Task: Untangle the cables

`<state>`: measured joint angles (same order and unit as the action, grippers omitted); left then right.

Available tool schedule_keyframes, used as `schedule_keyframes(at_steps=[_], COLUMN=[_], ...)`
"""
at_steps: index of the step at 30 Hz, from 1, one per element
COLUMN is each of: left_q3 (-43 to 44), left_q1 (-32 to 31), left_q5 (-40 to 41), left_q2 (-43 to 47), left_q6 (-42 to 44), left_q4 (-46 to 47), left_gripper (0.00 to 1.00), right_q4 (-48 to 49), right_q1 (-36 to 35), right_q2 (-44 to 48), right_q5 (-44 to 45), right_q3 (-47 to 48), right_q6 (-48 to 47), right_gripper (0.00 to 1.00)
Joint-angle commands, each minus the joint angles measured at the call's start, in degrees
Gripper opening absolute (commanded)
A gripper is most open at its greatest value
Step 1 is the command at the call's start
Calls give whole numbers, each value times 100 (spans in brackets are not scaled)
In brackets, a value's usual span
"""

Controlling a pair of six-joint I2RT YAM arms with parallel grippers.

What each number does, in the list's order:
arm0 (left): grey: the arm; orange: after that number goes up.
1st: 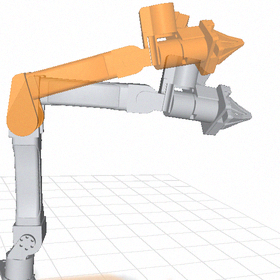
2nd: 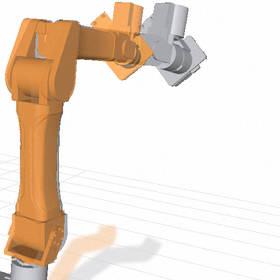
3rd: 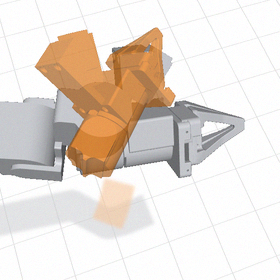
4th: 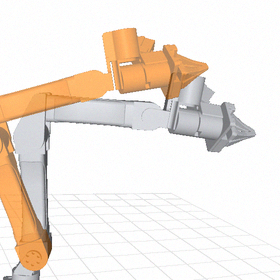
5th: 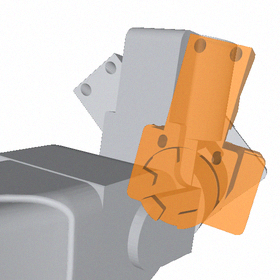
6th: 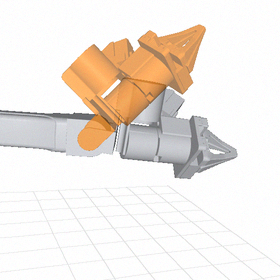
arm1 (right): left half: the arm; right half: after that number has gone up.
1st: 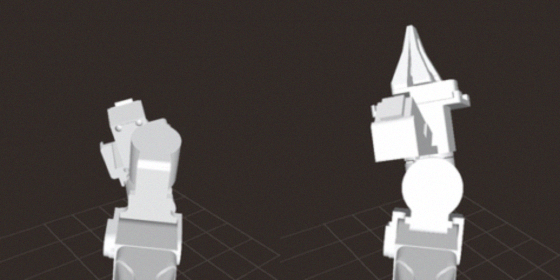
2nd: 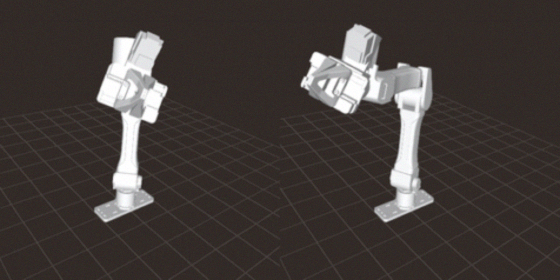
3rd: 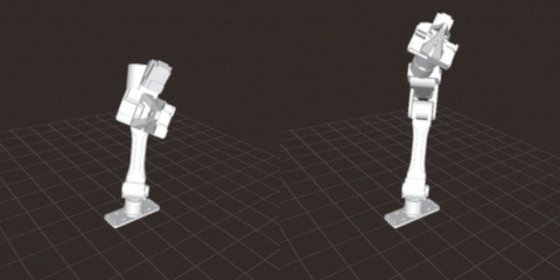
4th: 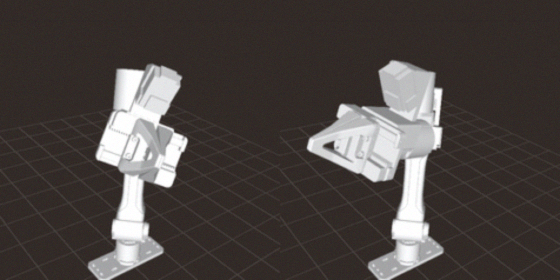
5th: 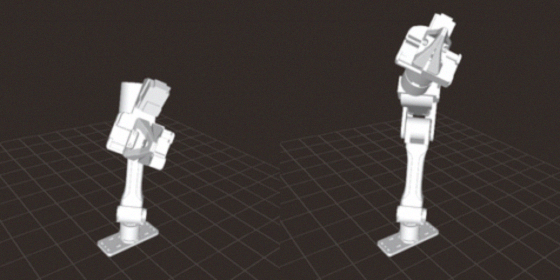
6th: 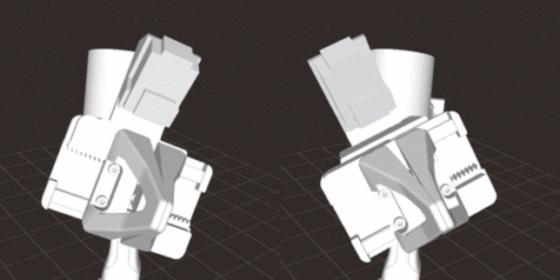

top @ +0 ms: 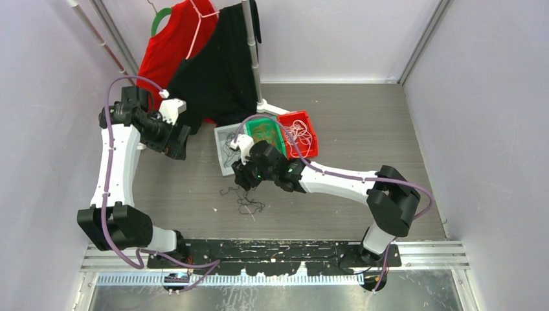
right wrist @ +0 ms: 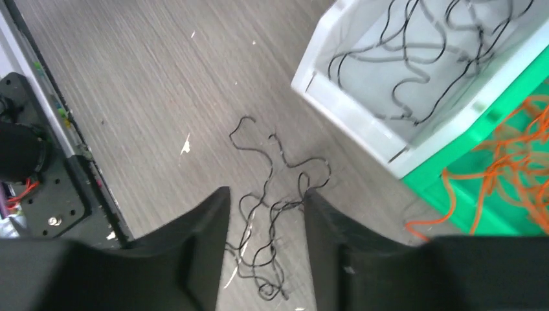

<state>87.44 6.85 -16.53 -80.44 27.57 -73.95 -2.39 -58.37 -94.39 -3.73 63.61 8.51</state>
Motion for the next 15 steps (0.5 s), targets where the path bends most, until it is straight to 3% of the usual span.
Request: schedule_keyframes(at_steps=[1, 7, 15], left_q3=[62, 92, 115], left_q1=[84, 110, 132], left_q5=[-125, -188, -222], left_q2=[214, 203, 230], left_q6=[141, 143, 155], left_q4=[83, 48, 22], left_gripper=[100, 100, 100], right_q4=[-178, 38, 133], right_q1=[21, 18, 17], right_q2=[-40, -646, -1374], right_q5=[244, 208, 181], right_q3=[192, 166, 394], right_q6=[-378, -633, -799], right_gripper=[59, 72, 74])
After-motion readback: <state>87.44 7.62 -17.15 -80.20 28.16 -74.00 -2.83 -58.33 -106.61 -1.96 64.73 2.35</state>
